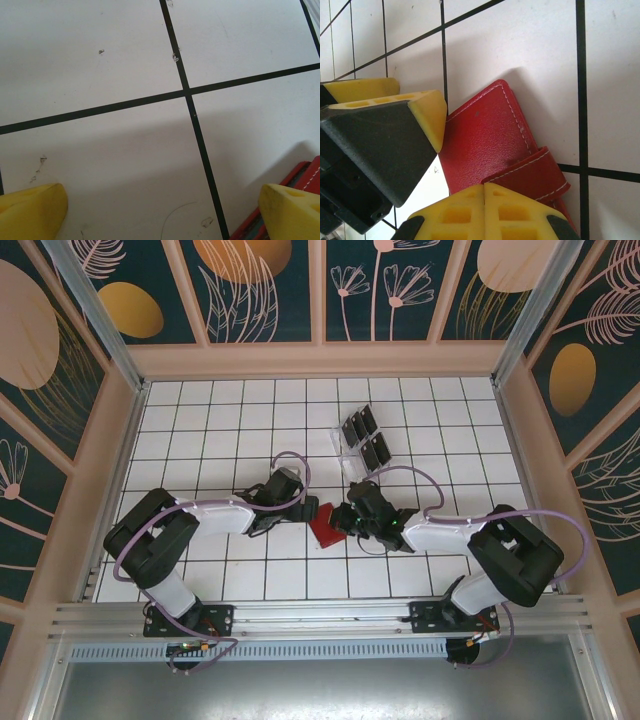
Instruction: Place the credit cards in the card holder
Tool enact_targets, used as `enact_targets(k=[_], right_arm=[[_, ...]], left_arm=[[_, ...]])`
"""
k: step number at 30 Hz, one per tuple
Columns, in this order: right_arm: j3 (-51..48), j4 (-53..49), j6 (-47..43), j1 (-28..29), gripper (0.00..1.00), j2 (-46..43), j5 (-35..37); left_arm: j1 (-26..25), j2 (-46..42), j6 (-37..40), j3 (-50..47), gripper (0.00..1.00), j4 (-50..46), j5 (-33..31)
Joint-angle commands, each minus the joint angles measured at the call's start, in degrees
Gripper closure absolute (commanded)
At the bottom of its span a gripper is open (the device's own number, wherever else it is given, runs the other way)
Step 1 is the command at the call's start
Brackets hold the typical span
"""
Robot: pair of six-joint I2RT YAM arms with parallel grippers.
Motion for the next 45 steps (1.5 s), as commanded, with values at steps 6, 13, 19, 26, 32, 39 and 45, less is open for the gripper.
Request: enact_targets(k=[6, 13, 19, 26, 32, 39, 45], right_arm=[[0.9, 1.5, -1.1, 0.7, 1.00, 1.3, -0.6], [1.0, 1.8, -1.3, 0.8, 1.00, 1.8, -1.1], [1.6, 1.4, -1.5, 1.0, 1.00, 2.2, -1.0], [1.4, 1.2, -1.1, 0.7, 1.00, 3.6, -0.6], [1.6, 0.6, -1.2, 0.6, 1.00, 1.0, 0.3], [2.1, -1.0, -1.4, 0.4, 1.00, -2.6, 1.6], [3.0, -0.5, -2.1, 0.0, 1.00, -1.0, 1.0]], left_arm=[[-1.6, 5.3, -1.5, -2.0, 0.02, -2.1, 10.6], [-1.6, 5.3, -1.4, -2.1, 0.02, -2.1, 10.6], [-1.6, 5.4, -1.4, -2.1, 0.02, -2.0, 10.6], [-1.6, 5.7, -1.3, -2.1, 0.02, -1.8, 10.7], [-1.6, 5.9, -1.2, -2.2, 0.01, -1.7, 10.8], [-1.6, 6.1, -1.1, -2.3, 0.01, -1.5, 10.9], [-1.6, 6.3, -1.1, -2.1, 0.01, -1.6, 11.0]])
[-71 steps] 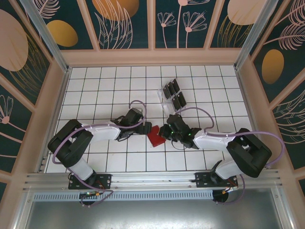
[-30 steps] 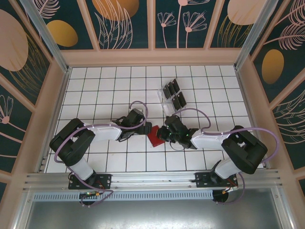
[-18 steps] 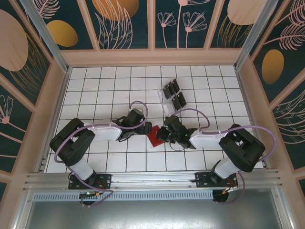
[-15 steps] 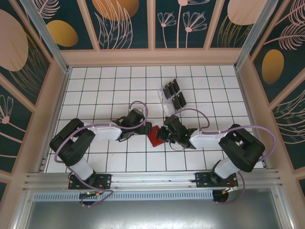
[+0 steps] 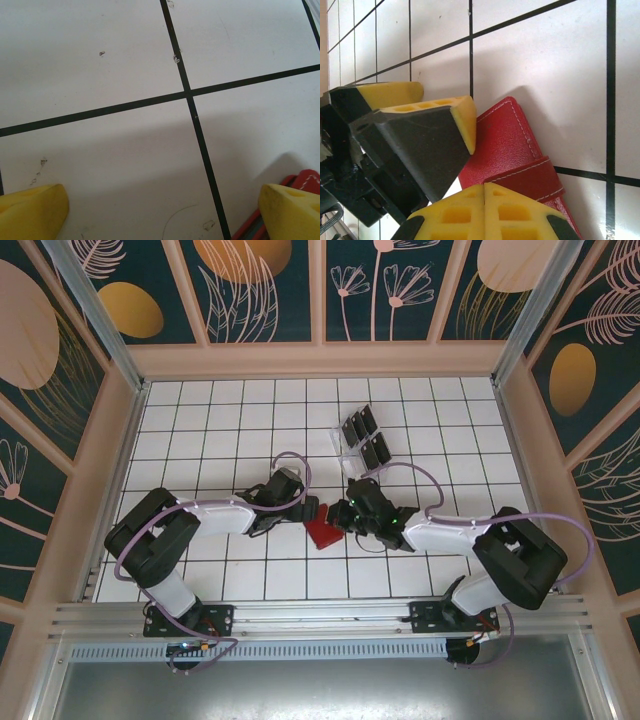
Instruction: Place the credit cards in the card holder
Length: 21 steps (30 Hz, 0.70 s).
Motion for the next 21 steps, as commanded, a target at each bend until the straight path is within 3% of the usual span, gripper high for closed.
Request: enact_targets(k=[1, 21], right_arm=[[1.6, -0.1, -1.6, -0.5, 1.00, 0.6, 0.7], [3.9, 2.3, -2.1, 0.1, 1.00, 5.9, -2.6]], left_arm=[[-1.3, 5.7, -1.3, -2.1, 0.01, -2.1, 11.6], [-1.3, 6.1, -1.2, -2.3, 0.02, -1.8, 11.5]])
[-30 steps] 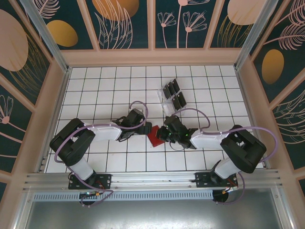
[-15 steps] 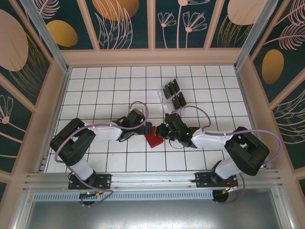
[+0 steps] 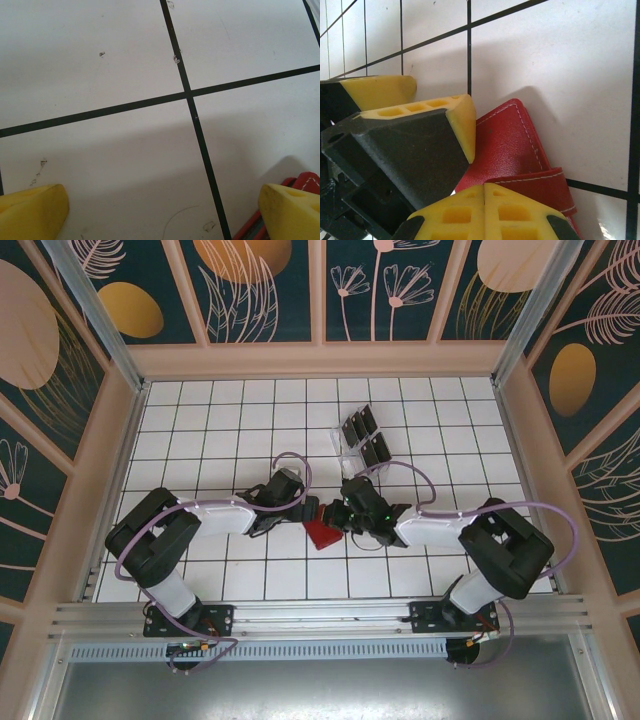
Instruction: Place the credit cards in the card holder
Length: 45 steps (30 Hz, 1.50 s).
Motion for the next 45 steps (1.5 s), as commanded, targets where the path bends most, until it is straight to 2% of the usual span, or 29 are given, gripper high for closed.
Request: enact_targets(k=[1, 33, 45], right_arm=[[1.7, 1.4, -1.1, 0.3, 1.00, 1.0, -0.8], [-2.5, 2.3, 1.3, 1.0, 1.00, 4.6, -1.1], [0.5, -5.9, 2.5, -0.2, 1.00, 8.4, -0.8]], left_arm=[[-1.2, 5.9, -1.2, -2.4, 0.01, -1.9, 11.9], [-1.2, 6.2, -1.1, -2.8, 0.01, -1.4, 11.9], [-1.2, 6.5, -1.1, -2.8, 0.01, -1.0, 12.5]])
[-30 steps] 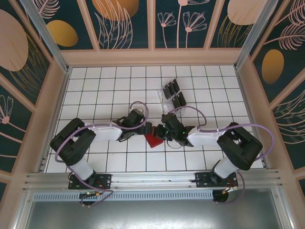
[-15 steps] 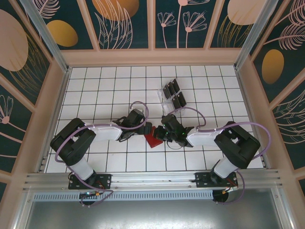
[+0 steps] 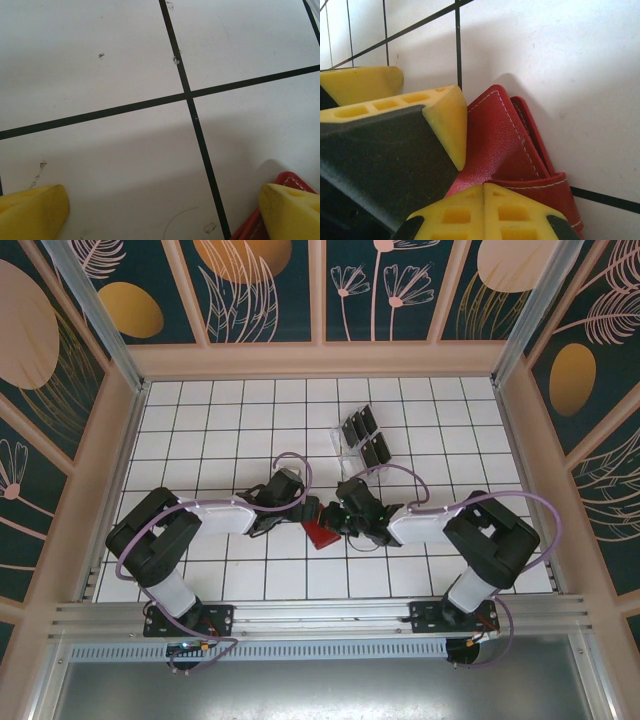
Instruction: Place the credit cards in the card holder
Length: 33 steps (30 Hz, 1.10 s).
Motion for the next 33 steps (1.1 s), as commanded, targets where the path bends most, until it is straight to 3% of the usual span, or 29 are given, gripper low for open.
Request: enact_targets(k=[1, 11, 16, 19, 27, 30, 33], right_arm=[[-0.2, -9.0, 1.1, -0.7, 1.00, 3.4, 0.7], [3.5, -18.4, -0.2, -3.1, 1.00, 5.2, 0.6], [2.9, -16.5, 0.1, -3.0, 1.00, 4.2, -0.3], [4.0, -14.2, -0.9, -2.9, 0.97, 2.4, -0.6], [12.4, -10.3, -7.9, -2.5, 0.42, -3.6, 0.6], [14.3, -8.8, -9.3, -2.5, 0.04, -7.8, 2.2], [16.1, -10.4, -11.5, -3.3, 0.01, -12.9, 5.3]], left_arm=[[-1.2, 6.2, -1.4, -2.8, 0.02, -1.3, 12.6], [-1.2, 6.6, -1.7, -3.1, 0.02, -0.1, 13.6], [-1.2, 7.1, -2.5, -2.4, 0.01, 0.0, 12.7], [-1.2, 6.4, -3.9, -1.2, 0.02, -2.0, 9.0], [2.3, -2.8, -4.7, 4.8, 0.01, -6.1, -3.3], [5.1, -7.6, -3.3, 7.3, 0.01, -8.0, -7.9], [7.9, -12.9, -0.4, 9.8, 0.01, -10.4, -13.5]])
